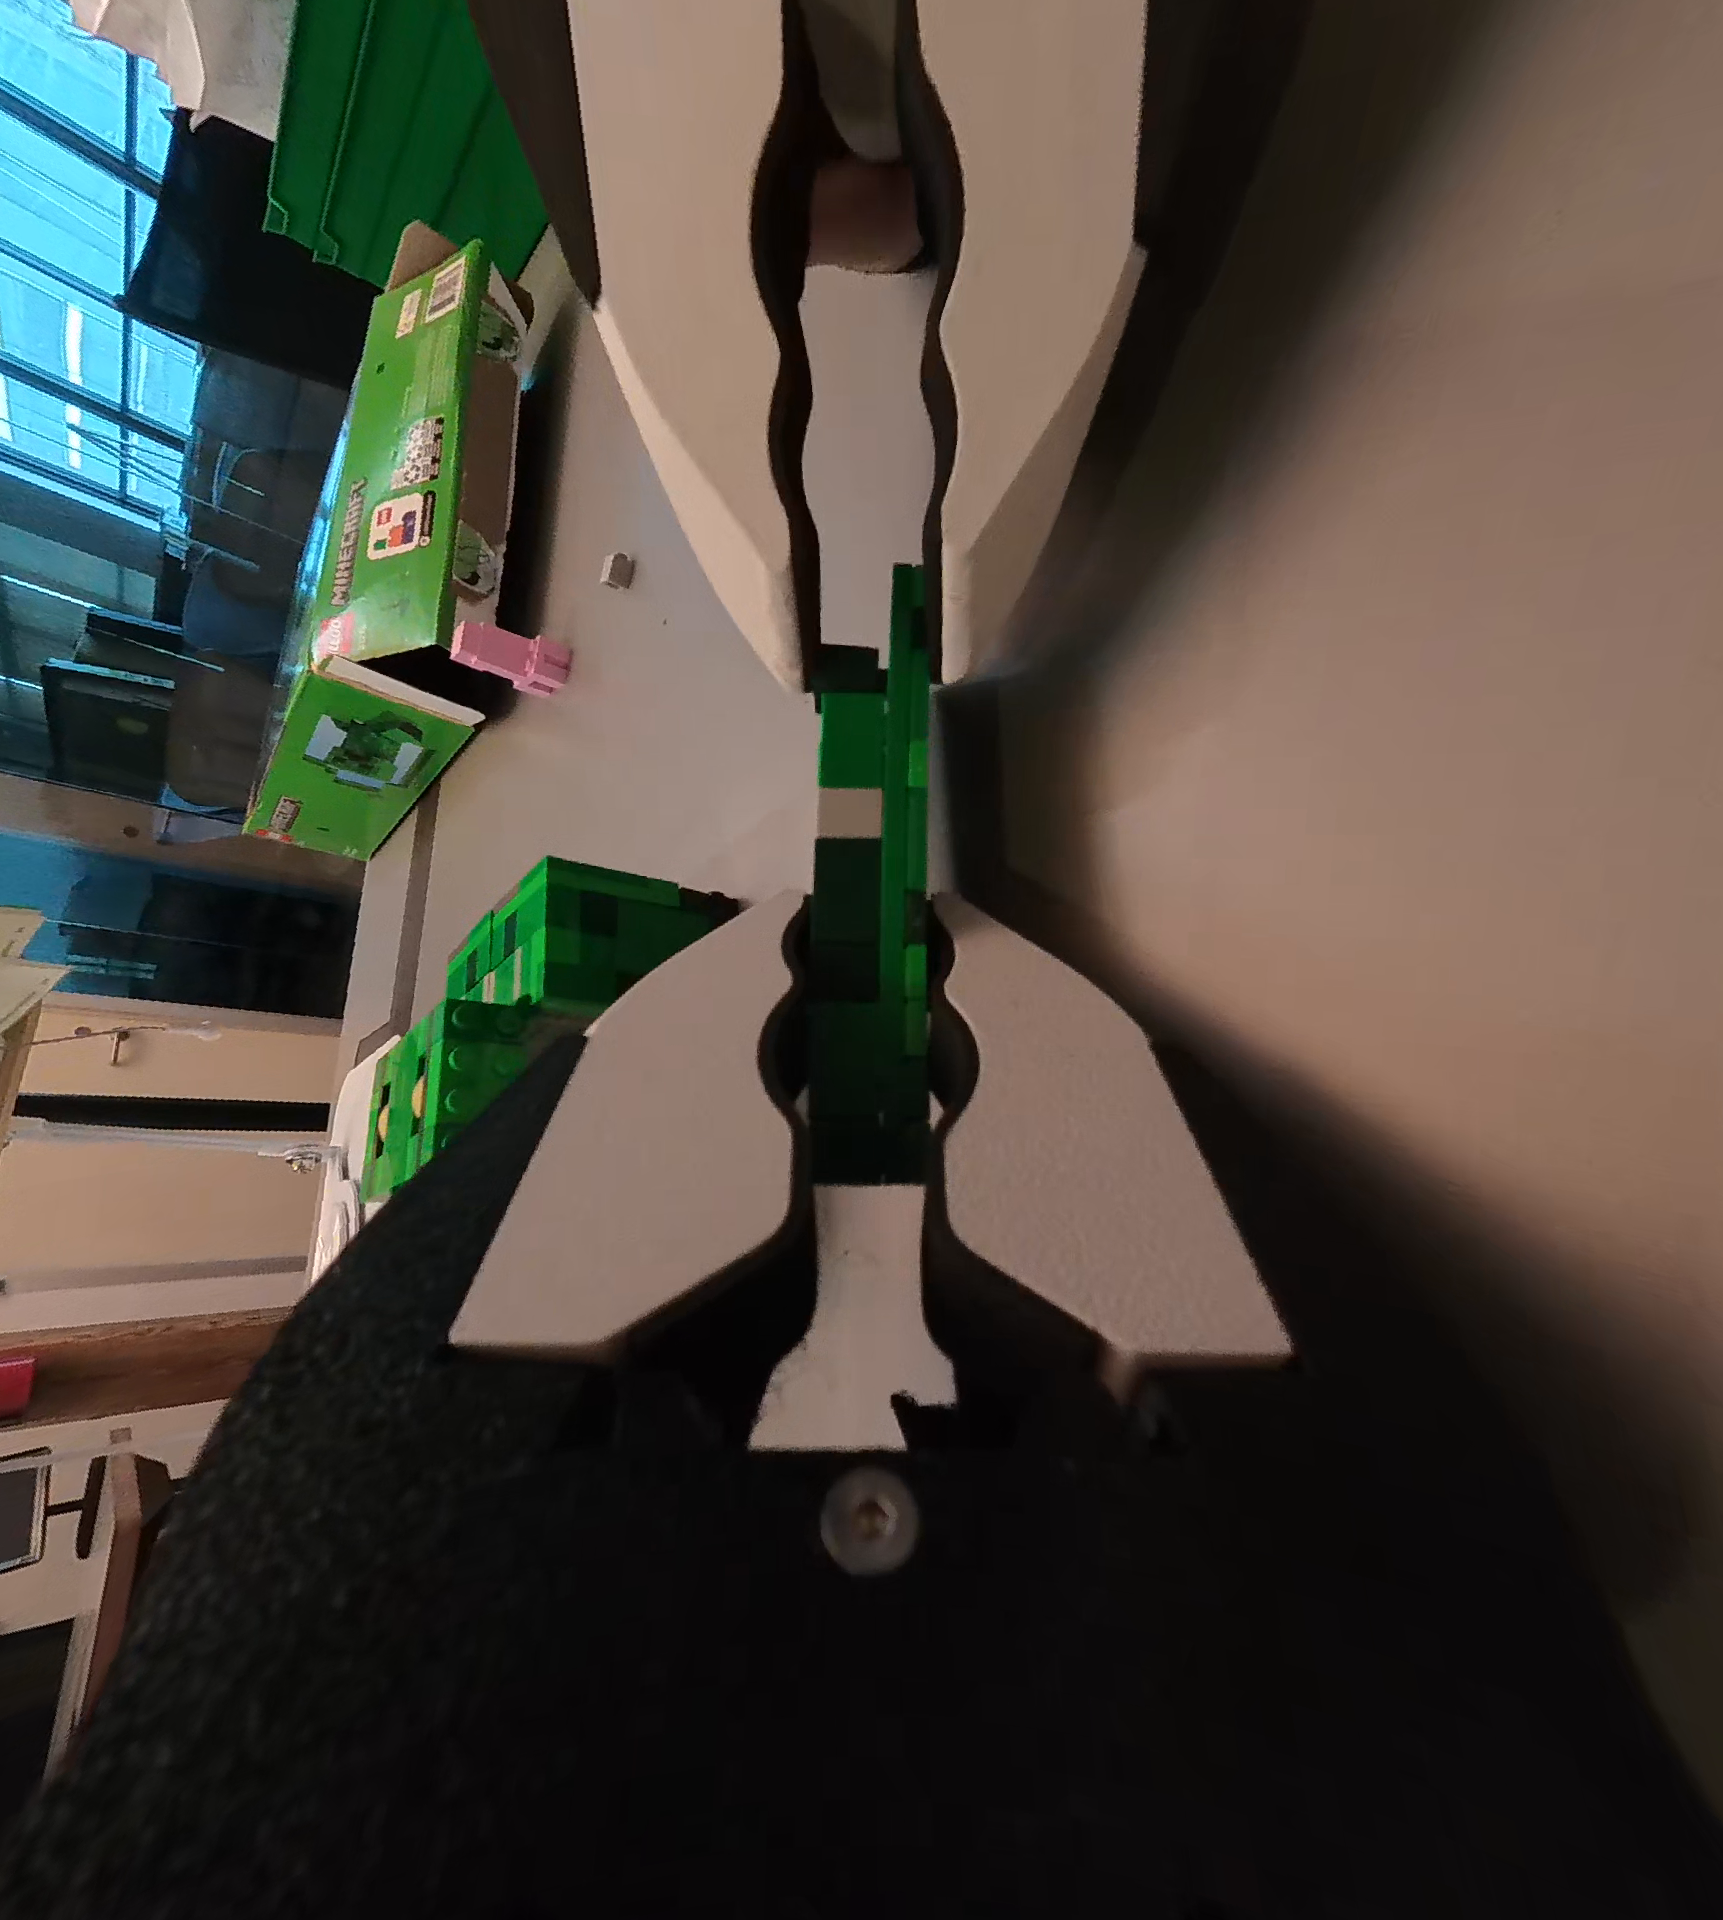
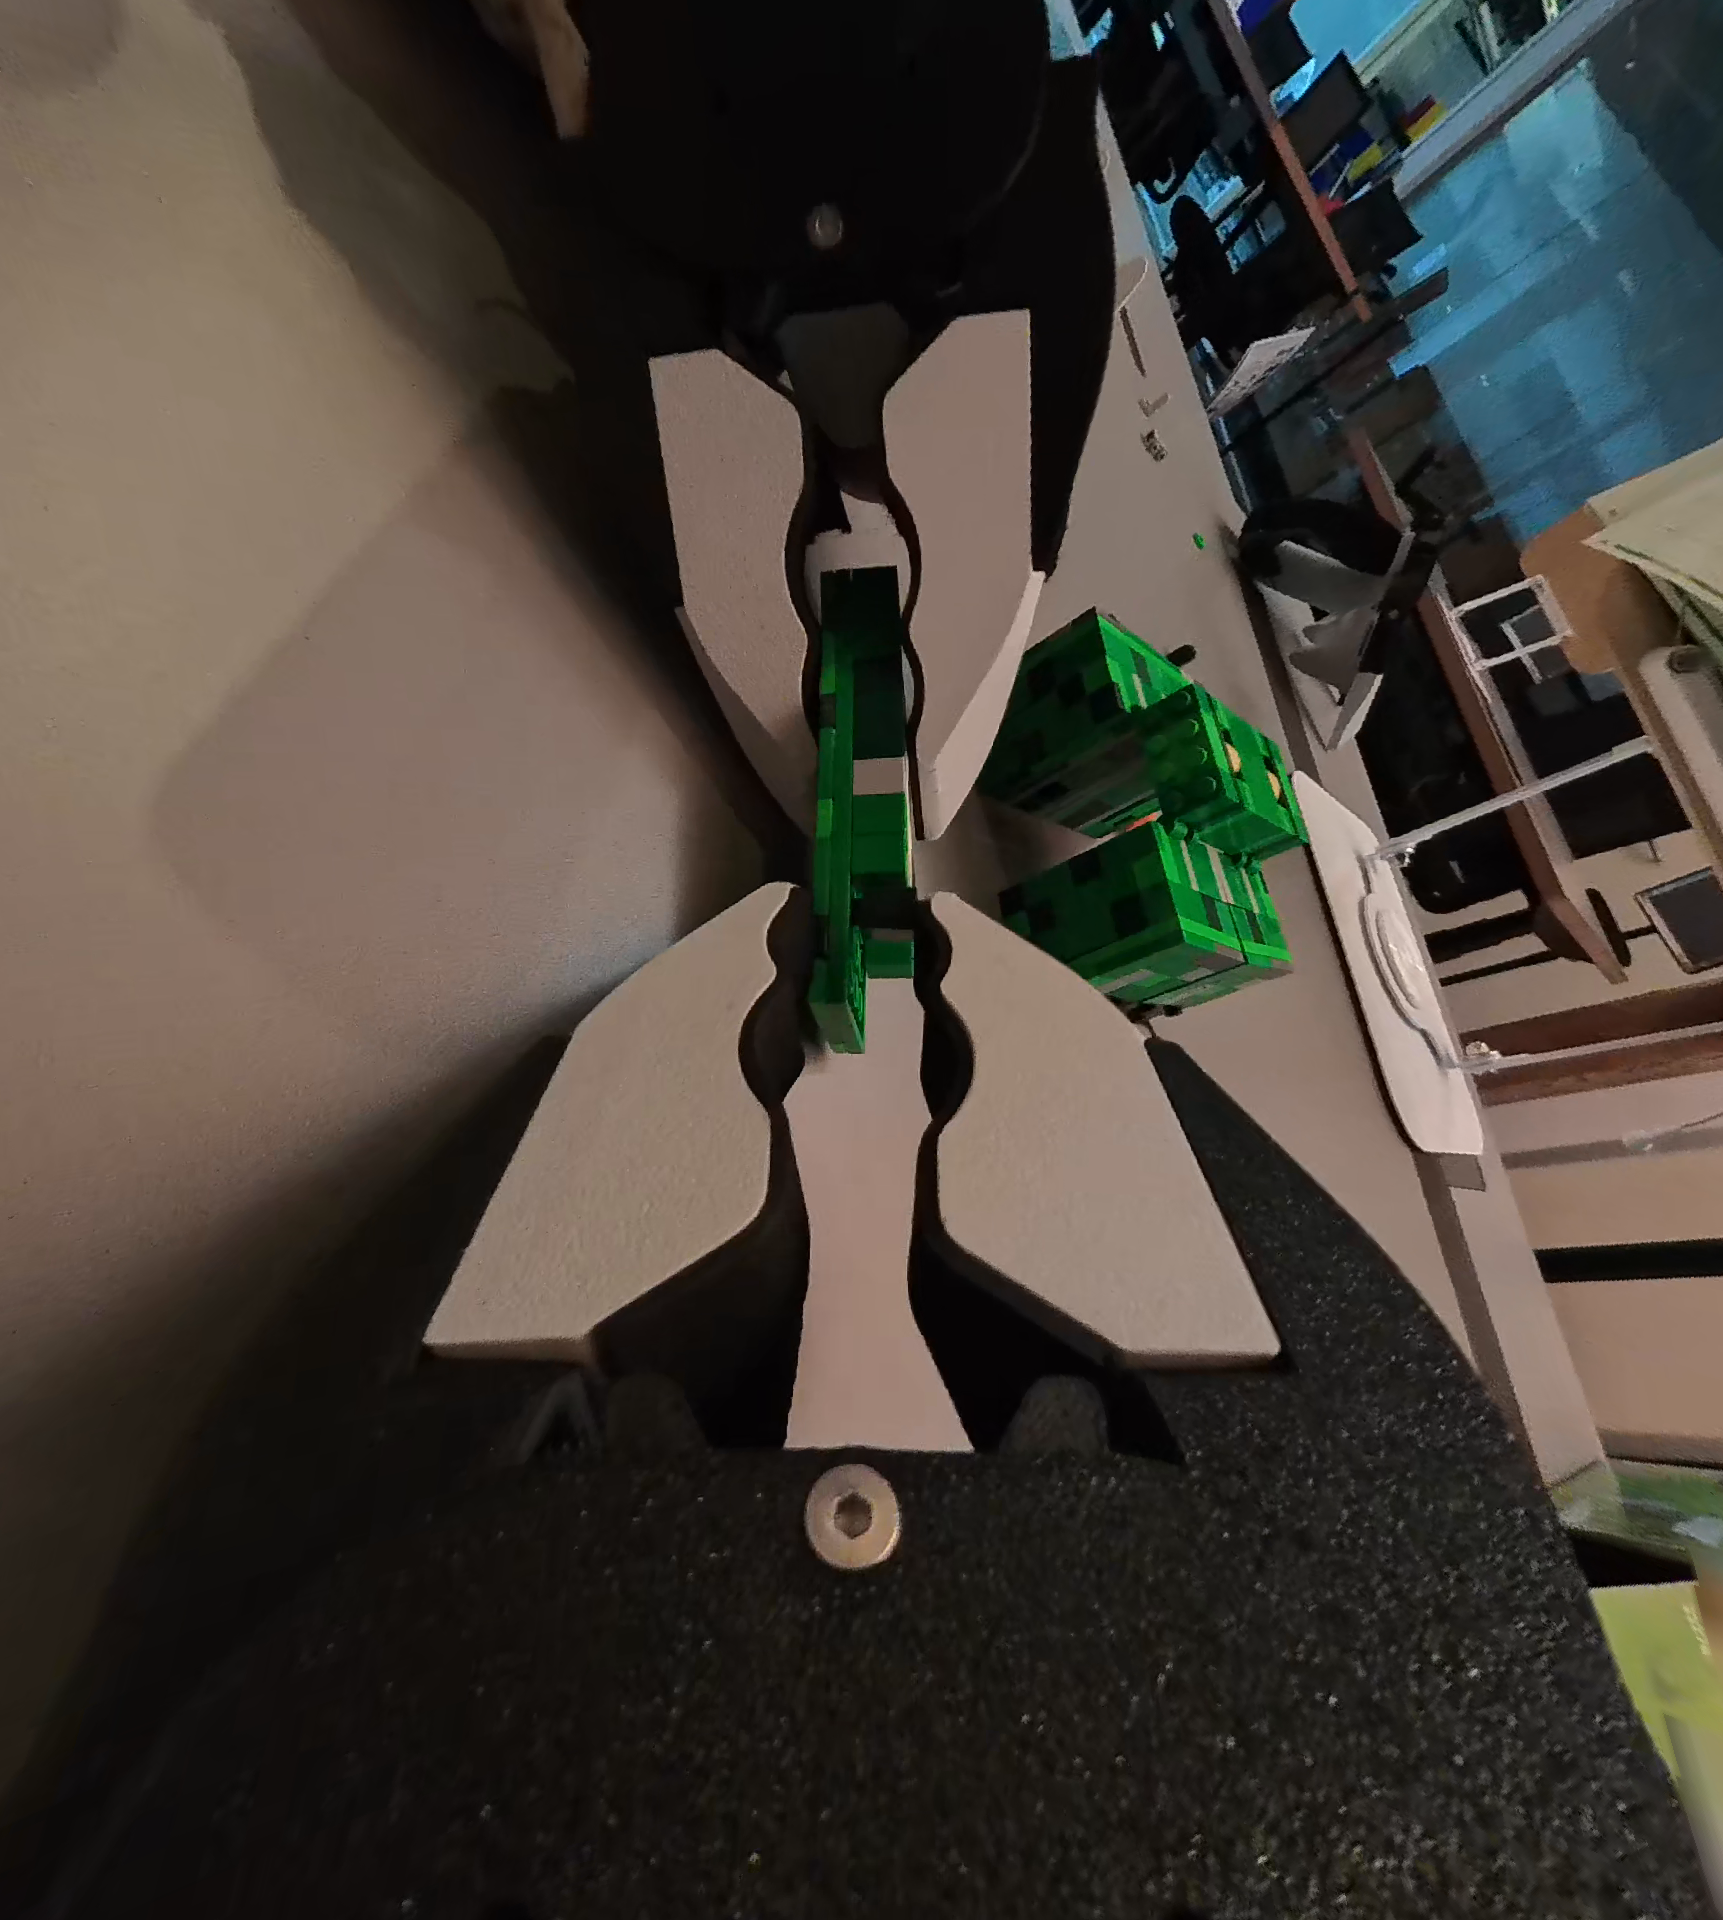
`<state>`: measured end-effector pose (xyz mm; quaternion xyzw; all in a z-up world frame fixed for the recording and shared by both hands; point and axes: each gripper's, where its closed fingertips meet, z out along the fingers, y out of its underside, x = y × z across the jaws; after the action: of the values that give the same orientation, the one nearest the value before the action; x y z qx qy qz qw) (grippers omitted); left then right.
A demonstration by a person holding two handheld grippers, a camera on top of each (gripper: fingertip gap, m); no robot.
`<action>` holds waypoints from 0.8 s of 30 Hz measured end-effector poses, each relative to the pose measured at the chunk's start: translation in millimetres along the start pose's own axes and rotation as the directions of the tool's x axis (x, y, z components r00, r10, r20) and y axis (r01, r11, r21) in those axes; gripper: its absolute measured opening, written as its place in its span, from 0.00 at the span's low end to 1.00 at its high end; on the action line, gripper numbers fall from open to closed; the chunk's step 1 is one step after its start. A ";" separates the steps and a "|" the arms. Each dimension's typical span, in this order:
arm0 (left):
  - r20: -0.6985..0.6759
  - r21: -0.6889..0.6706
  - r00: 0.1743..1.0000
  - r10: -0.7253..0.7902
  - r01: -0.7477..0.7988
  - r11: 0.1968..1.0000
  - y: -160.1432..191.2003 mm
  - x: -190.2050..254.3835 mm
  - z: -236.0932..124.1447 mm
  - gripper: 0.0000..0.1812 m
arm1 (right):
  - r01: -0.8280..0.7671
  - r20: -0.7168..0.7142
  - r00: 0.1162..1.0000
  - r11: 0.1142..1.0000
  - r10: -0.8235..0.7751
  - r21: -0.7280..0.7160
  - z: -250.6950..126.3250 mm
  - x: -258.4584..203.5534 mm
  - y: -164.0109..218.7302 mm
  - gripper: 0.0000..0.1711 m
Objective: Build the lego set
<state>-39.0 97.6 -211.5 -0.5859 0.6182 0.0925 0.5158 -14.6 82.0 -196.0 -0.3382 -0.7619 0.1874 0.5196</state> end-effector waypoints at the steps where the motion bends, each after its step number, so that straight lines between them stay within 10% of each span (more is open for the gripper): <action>1: 0.001 0.000 1.000 0.000 0.000 1.000 -0.1 0.0 0.1 0.10 | 0.001 -0.001 1.000 1.000 -0.001 0.002 -0.2 0.0 -0.3 0.10; 24: 0.044 -0.050 0.999 0.030 -0.027 0.998 0.1 -1.2 1.4 0.10 | -0.090 -0.015 0.996 0.995 0.090 -0.041 0.8 -0.6 0.2 0.10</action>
<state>-38.5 99.4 -211.3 -0.5873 0.6124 0.1279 0.5135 -15.1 81.8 -196.8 -0.3841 -0.7462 0.1925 0.5084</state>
